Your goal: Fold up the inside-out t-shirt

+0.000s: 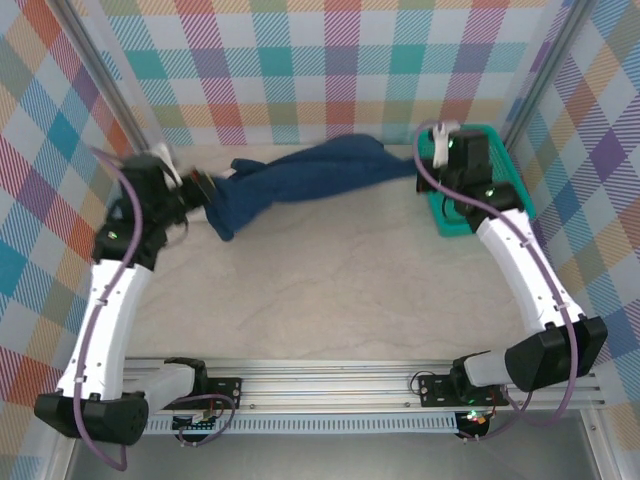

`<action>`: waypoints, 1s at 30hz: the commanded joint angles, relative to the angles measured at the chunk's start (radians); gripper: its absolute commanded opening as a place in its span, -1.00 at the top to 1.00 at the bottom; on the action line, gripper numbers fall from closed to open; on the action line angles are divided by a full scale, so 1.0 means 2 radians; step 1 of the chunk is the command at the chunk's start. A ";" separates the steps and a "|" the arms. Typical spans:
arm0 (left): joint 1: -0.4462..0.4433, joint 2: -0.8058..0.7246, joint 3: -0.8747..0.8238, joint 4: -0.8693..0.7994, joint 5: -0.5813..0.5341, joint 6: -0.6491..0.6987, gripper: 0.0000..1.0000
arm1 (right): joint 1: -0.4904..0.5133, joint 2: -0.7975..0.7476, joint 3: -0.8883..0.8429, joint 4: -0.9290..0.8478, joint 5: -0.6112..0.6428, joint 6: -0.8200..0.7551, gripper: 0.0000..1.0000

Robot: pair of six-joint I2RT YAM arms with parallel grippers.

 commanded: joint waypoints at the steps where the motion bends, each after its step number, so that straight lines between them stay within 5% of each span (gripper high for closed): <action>1: -0.012 -0.057 -0.136 -0.004 0.037 -0.062 1.00 | -0.009 -0.019 -0.093 -0.005 -0.001 0.059 0.94; 6: -0.044 -0.058 -0.256 -0.005 0.059 -0.088 1.00 | -0.039 -0.002 -0.173 -0.027 -0.011 0.103 0.91; 14: -0.062 -0.080 -0.333 -0.031 0.051 -0.122 1.00 | -0.050 0.030 -0.188 -0.048 0.005 0.112 0.86; 30: -0.061 -0.129 -0.228 -0.181 0.075 -0.085 1.00 | -0.054 0.011 -0.135 -0.112 -0.015 0.105 0.82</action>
